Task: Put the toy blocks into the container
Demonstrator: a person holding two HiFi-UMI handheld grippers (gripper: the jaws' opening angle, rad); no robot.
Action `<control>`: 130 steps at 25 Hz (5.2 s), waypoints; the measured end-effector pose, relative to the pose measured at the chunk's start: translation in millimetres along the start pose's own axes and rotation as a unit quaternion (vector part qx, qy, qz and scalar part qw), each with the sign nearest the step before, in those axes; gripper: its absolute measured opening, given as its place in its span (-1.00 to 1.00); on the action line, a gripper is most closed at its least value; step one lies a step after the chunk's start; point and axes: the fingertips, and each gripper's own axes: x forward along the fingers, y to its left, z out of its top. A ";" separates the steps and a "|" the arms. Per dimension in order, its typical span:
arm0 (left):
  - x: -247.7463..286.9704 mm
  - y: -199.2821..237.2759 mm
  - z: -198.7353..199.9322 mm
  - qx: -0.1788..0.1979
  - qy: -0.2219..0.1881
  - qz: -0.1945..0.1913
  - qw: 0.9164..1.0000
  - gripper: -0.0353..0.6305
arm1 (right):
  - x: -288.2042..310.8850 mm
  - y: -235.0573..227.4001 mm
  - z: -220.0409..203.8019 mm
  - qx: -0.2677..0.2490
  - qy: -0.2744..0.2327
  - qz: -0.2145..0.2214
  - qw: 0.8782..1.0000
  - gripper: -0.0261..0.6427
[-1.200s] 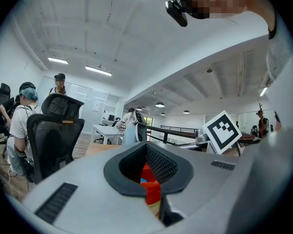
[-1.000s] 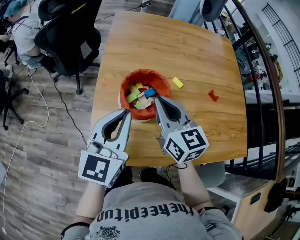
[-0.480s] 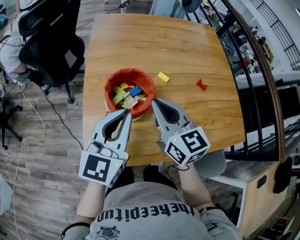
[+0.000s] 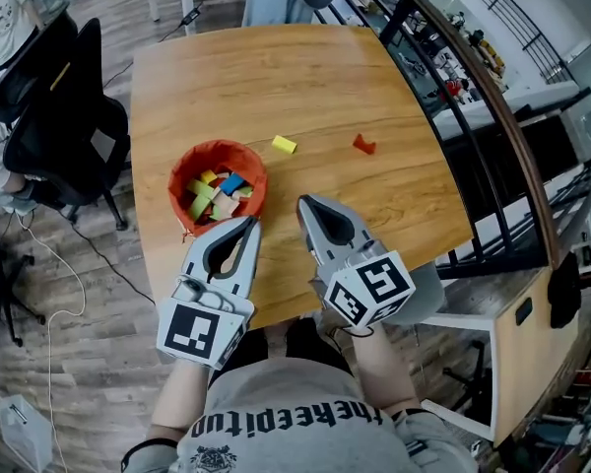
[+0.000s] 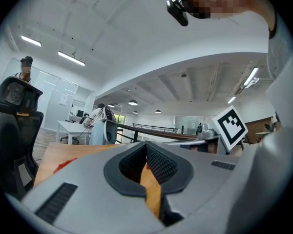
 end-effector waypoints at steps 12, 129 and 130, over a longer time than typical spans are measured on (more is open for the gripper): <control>13.0 -26.0 -8.8 0.000 0.016 -0.072 0.997 -0.85 | -29.8 -16.4 -6.5 0.013 -0.011 -0.065 0.998 -0.89; 104.7 9.0 -37.2 -0.025 0.096 0.074 0.992 -0.85 | 196.4 -187.7 -201.8 -0.092 0.299 0.108 0.944 -0.33; 104.8 9.1 -37.0 -0.025 0.095 0.074 0.992 -0.85 | 196.9 -188.2 -202.4 -0.097 0.300 0.107 0.943 -0.31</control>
